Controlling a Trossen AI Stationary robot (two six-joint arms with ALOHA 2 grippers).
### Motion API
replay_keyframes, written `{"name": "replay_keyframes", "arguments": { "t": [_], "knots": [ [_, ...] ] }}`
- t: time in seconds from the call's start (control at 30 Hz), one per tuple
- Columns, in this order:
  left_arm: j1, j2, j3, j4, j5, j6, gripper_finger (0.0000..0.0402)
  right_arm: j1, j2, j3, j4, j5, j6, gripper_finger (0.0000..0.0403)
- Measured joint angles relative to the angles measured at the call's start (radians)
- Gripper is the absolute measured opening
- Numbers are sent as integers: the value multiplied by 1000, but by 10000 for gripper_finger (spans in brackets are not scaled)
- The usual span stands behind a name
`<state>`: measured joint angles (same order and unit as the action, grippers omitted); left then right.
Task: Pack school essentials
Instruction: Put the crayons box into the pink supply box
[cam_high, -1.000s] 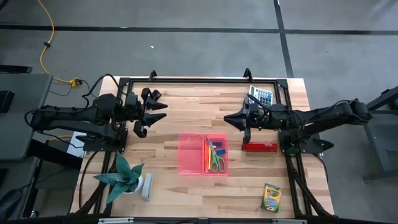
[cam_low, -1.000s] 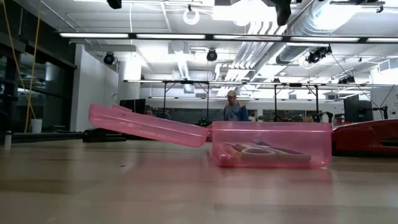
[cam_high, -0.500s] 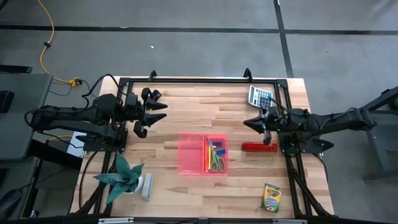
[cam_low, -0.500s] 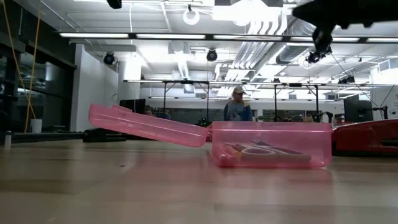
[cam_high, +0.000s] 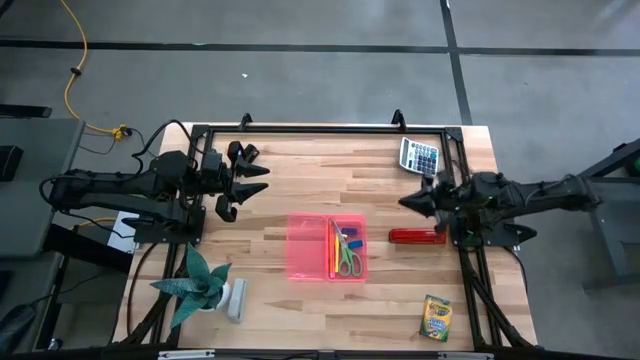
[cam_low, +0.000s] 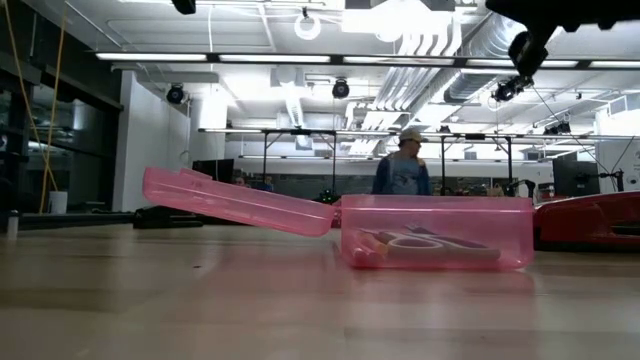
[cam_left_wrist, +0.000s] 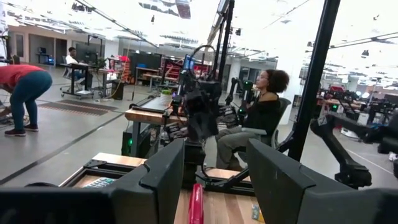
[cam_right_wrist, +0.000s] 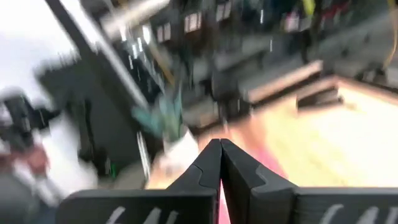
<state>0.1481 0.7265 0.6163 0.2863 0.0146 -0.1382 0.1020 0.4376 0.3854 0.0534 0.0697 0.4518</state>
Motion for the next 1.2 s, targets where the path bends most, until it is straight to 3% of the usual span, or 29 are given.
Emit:
{"name": "replay_keyframes", "arguments": {
  "t": [0.13, 0.23, 0.33, 0.53, 0.67, 0.8, 0.93, 1.2],
  "knots": [
    [0, 0, 0, 0, 0, 0, 163, 72, 156, 147, -253, -56, 18, 0],
    [0, 0, 0, 0, 0, 0, 163, 155, 252, 200, -390, -152, 142, 0],
    [0, 0, 0, 0, 0, 0, 164, 290, 334, 202, -417, -214, 322, 0],
    [0, 0, 0, 0, 0, 2, 164, 594, 474, 203, -501, -218, 676, 0],
    [0, 0, 0, 0, 0, 3, 163, 709, 544, 203, -575, -198, 861, 0],
    [0, 0, 0, 0, 0, 3, 163, 778, 614, 203, -573, -207, 931, 4],
    [0, 0, 0, 0, 0, 3, 164, 802, 687, 203, -534, -223, 945, 37],
    [0, 0, 0, -1, 0, 3, 163, 838, 834, 203, -494, -258, 872, 164]
  ]
}}
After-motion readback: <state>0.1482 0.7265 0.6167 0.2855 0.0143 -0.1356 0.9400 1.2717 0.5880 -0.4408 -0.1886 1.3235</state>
